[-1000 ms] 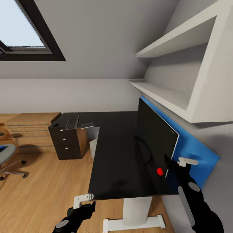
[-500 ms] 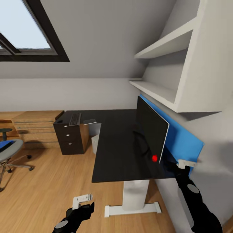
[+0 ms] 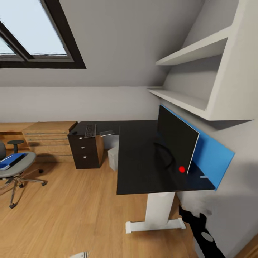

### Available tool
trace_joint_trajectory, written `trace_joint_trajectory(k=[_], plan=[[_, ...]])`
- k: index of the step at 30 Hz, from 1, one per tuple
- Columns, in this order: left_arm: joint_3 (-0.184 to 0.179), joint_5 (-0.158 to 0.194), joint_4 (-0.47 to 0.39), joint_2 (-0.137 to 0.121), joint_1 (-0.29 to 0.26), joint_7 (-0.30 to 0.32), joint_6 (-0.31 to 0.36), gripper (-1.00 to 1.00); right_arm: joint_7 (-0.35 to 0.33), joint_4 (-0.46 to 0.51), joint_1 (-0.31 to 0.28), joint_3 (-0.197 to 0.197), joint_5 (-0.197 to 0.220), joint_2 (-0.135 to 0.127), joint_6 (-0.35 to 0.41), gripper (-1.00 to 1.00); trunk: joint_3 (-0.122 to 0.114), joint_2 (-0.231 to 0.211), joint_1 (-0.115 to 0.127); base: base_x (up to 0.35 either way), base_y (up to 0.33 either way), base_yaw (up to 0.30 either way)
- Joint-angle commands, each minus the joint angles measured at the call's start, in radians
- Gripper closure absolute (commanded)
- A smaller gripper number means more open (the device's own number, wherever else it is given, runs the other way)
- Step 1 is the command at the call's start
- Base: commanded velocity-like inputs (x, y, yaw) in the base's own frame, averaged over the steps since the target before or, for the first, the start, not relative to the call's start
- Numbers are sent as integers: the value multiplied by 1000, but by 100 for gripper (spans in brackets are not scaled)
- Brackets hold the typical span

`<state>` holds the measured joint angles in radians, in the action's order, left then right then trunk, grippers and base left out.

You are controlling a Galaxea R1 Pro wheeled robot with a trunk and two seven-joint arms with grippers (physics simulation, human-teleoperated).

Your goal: In the bedroom, organize the workspace by keeping the computer under the desk, ensuring the monitor is on the desk, placing the keyboard on the desk next to the monitor, placing the mouse on the desk next to the keyboard, moving the folder from the swivel chair onto the desk next to the mouse, stacking the notebook on top of the folder with the pen on top of the notebook, and positioning the swivel chair next to the desk.

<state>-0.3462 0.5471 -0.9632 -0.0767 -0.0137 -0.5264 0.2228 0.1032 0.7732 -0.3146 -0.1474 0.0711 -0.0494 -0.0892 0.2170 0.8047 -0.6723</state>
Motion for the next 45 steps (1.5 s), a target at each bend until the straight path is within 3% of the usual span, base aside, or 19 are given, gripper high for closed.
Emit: trace_joint_trajectory(k=[1, 2, 7, 10, 14, 15, 20, 26, 29, 45], plan=[[-5, 4, 18, -1, -1, -7, -2, -100, 2, -47, -1, 1, 7, 0, -40, -100, 1, 1, 0, -105, 315, 0], [-7, 2, 51, -1, -1, 10, -27, -100, 1, -172, -1, 5, 5, 1, -122, -100, 1, 1, 0, -102, 315, 0], [-10, 1, 121, 0, -1, 71, -104, -100, 0, -324, -1, 8, 6, 2, -231, -100, 1, 1, 0, -89, 316, 0], [-12, -1, 176, 3, -1, 99, -136, -100, 0, -394, -1, 8, 7, 7, -305, -100, 1, 1, 0, -32, 318, 0], [-12, -1, 201, 5, -2, 111, -149, -100, 0, -449, -1, 7, 6, 40, -356, -100, 1, 1, 0, -6, 320, 0], [-12, 1, 207, 5, -1, 114, -155, -100, 3, -465, -1, 0, 9, 24, -444, -100, 1, 1, 0, 0, 322, 39], [-13, 1, 207, 6, -1, 113, -154, -100, 3, -507, -1, 4, 8, 25, -459, -100, 1, 1, 0, 0, 325, 144], [-14, 2, 208, 7, -2, 111, -153, -100, 3, -545, -1, 7, 6, 67, -464, -100, 1, 1, 0, 0, 255, 253], [-15, 1, 208, 9, -1, 110, -153, -100, 3, -549, -1, 7, 6, 74, -464, -100, 1, 1, 0, 0, 72, 273], [-18, 0, 209, 11, -1, 112, -155, -100, -2, -554, -1, 8, 6, 95, -463, -100, 8, 1, 0, 114, 106, 197]])
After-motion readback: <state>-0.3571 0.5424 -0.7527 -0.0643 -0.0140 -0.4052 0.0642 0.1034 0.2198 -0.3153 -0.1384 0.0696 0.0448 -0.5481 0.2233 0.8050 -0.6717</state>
